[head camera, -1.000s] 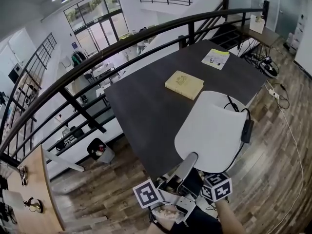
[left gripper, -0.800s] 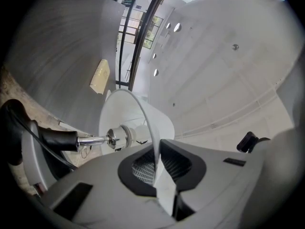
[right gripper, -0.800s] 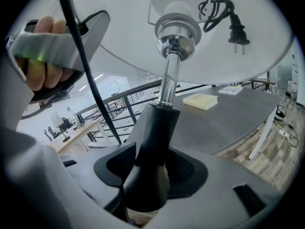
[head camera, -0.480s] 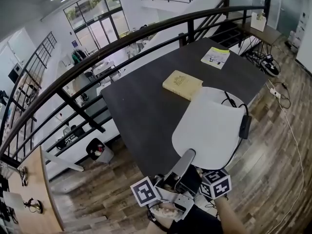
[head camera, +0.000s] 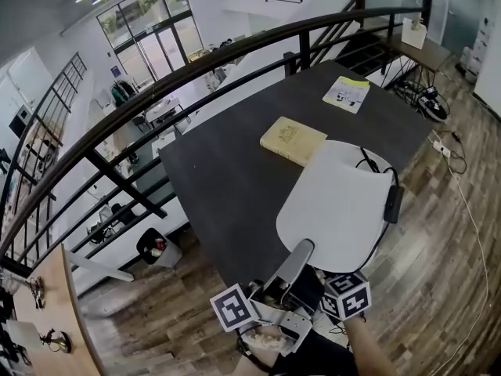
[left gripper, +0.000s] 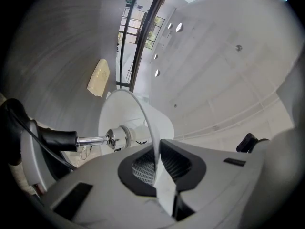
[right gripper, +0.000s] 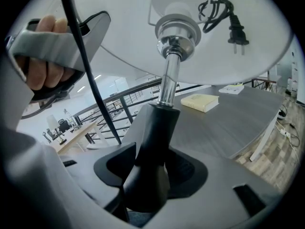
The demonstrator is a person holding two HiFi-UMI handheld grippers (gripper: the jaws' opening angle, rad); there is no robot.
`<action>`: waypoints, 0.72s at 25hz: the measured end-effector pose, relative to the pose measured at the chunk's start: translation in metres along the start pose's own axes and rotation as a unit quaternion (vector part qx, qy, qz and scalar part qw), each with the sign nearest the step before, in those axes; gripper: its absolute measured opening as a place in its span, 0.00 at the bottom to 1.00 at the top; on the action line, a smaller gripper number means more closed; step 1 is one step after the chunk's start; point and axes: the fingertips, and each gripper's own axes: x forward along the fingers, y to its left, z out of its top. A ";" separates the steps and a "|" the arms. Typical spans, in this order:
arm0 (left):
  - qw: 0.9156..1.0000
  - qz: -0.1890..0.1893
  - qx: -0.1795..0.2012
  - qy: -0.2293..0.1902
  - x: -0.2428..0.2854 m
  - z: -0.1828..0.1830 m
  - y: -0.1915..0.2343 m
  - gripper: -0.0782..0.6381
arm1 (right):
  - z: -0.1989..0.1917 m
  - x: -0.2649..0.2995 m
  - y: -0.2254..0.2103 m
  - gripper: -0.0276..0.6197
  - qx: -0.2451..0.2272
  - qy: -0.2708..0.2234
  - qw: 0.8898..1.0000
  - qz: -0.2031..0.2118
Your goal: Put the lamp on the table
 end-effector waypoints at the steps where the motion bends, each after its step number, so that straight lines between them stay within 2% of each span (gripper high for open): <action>1: 1.000 0.000 0.000 0.001 0.003 0.005 0.001 0.17 | 0.004 0.005 -0.002 0.38 0.000 0.000 1.000 -0.001; 18: 1.000 0.003 -0.007 -0.011 0.070 0.106 0.030 0.17 | 0.075 0.090 -0.049 0.38 -0.002 0.012 1.000 0.003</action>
